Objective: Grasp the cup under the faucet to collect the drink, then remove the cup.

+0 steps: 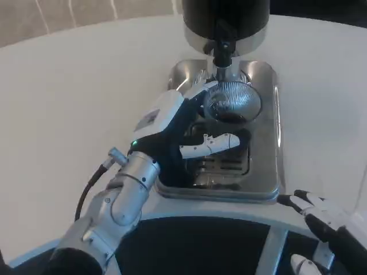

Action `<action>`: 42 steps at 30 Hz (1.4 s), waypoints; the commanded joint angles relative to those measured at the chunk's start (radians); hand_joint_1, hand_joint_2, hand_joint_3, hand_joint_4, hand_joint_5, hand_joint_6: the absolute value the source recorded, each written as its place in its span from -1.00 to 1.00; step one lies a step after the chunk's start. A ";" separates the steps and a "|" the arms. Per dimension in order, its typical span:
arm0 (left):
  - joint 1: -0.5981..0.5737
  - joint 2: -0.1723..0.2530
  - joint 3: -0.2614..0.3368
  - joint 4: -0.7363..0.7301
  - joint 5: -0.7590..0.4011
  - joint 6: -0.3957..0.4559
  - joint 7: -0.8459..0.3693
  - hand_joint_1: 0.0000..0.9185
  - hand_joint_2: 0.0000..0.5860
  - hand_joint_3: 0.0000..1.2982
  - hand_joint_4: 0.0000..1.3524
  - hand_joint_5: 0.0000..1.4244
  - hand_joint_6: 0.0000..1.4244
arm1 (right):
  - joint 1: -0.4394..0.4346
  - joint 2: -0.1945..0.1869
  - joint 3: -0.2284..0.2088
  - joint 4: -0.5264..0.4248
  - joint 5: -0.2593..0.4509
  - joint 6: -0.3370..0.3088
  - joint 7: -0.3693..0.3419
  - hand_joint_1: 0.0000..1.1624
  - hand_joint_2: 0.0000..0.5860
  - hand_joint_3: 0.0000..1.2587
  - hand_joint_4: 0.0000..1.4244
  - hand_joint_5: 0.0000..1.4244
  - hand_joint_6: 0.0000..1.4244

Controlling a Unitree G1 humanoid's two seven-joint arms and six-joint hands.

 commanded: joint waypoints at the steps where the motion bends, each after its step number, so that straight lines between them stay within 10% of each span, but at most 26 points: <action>1: 0.018 -0.013 -0.009 -0.017 0.006 0.040 -0.007 -0.36 -0.73 -0.68 -0.79 -0.36 -0.63 | 0.003 0.068 -0.016 -0.015 0.021 -0.010 -0.014 -0.76 0.93 -0.86 -1.00 -1.00 -0.96; 26: 0.075 -0.021 -0.014 -0.117 0.008 0.057 0.013 -0.33 -0.72 -0.57 -0.57 -0.25 -0.62 | 0.048 0.087 -0.043 -0.015 0.045 -0.040 -0.031 -0.65 0.96 -0.85 -1.00 -1.00 -0.94; 42: 0.142 -0.071 -0.008 -0.168 0.049 0.098 0.187 -0.02 -0.56 0.14 0.03 0.36 -0.40 | 0.109 0.102 -0.079 -0.015 0.107 -0.081 -0.060 -0.52 0.94 -0.83 -1.00 -1.00 -0.92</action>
